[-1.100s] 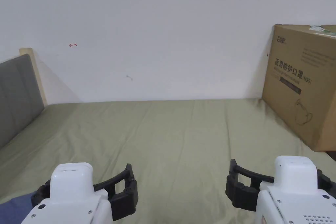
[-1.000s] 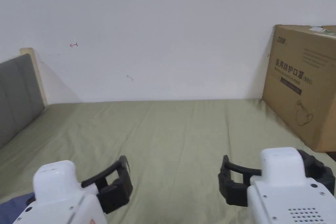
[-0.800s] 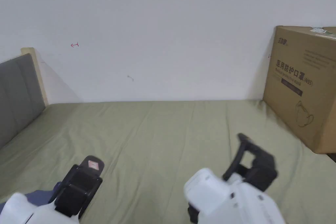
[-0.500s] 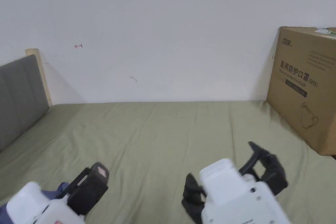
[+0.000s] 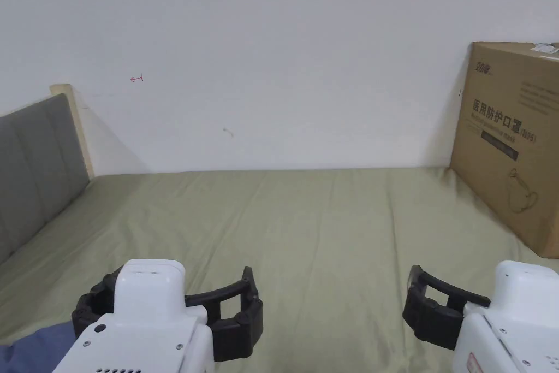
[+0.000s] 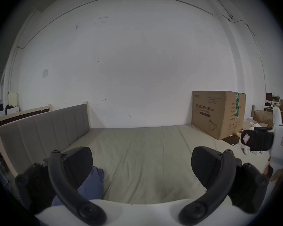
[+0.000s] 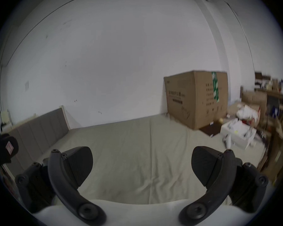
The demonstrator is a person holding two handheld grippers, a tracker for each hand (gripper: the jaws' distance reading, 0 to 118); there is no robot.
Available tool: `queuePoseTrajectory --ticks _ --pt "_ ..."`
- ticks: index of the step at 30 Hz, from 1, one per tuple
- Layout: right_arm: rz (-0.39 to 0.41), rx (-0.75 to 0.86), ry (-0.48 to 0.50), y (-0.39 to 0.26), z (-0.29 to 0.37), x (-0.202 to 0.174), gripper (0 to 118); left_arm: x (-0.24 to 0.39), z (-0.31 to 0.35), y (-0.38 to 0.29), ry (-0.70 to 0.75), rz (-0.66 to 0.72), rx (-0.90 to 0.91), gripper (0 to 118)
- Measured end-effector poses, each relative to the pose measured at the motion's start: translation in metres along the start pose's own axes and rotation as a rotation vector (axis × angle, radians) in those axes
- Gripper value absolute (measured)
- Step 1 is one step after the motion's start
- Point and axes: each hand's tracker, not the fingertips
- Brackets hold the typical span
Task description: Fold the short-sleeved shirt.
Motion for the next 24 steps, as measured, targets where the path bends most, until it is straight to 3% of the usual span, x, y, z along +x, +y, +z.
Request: queuePoseTrajectory --ticks 2,4,5,6,7,10,13,19,24 --pt "0.029 0.03 0.037 0.006 0.006 -0.009 118 -0.002 0.0 0.001 0.004 0.031 0.001 114" --pt "0.047 0.035 0.039 0.007 0.011 -0.015 111 -0.004 0.002 0.003 -0.003 0.042 -0.001 91" --pt "0.056 0.057 0.034 0.007 0.012 -0.018 82 -0.004 0.001 0.002 0.003 0.043 0.002 59" --pt "0.064 0.076 0.007 0.007 0.013 -0.021 38 -0.004 -0.001 0.002 0.01 0.04 0.001 33" --pt "0.071 0.073 -0.046 0.006 0.011 -0.023 4 -0.002 -0.002 0.002 0.031 0.03 -0.012 14" --pt "0.073 0.021 0.053 0.005 0.006 -0.02 3 -0.003 -0.002 0.0 0.043 0.018 -0.014 0" --pt "0.082 0.037 0.018 0.002 0.004 -0.02 0 -0.004 -0.003 0.0 0.044 0.02 -0.026 0" --pt "0.064 0.016 0.049 0.005 -0.001 -0.022 0 -0.012 -0.005 0.002 0.03 0.05 -0.046 0" --pt "0.088 0.003 0.189 0.013 -0.008 -0.051 0 -0.045 0.015 0.007 0.114 0.109 -0.025 0"
